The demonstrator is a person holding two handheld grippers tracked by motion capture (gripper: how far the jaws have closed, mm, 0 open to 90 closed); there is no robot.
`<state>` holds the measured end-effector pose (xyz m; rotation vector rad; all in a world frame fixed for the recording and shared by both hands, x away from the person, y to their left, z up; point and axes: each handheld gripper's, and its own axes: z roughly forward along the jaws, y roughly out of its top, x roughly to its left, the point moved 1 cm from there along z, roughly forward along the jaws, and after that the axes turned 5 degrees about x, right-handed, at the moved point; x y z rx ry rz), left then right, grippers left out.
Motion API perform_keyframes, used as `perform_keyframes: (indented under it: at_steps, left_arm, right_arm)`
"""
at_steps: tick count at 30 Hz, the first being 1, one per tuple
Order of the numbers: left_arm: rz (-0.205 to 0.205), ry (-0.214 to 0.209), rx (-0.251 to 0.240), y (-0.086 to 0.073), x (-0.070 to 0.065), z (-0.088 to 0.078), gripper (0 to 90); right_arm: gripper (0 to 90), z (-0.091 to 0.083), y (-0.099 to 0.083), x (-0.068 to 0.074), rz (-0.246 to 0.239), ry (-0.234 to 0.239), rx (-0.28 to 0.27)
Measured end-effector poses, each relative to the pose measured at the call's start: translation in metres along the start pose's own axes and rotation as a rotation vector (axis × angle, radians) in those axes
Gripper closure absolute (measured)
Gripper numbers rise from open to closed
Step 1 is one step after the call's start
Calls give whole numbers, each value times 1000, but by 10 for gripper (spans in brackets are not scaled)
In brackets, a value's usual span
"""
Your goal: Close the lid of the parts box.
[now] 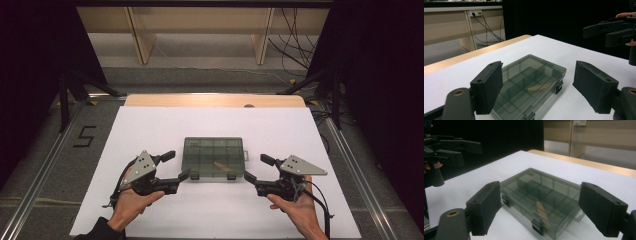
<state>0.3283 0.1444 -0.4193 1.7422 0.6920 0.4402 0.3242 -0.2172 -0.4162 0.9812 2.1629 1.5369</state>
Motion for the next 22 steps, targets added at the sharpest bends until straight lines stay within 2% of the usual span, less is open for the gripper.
perform_keyframes:
  at_steps: [15,16,22]
  left_arm:
    - [-10,4,-6,-1,-1,-2,199]
    - [-12,-4,-18,-2,0,-1,196]
    - [-10,8,-5,-2,0,-1,192]
  right_arm:
    - [167,-1,-1,0,-4,-5,-6]
    - [167,-1,-1,0,-5,-2,-5]
    - [167,-1,-1,0,-4,-1,-4]
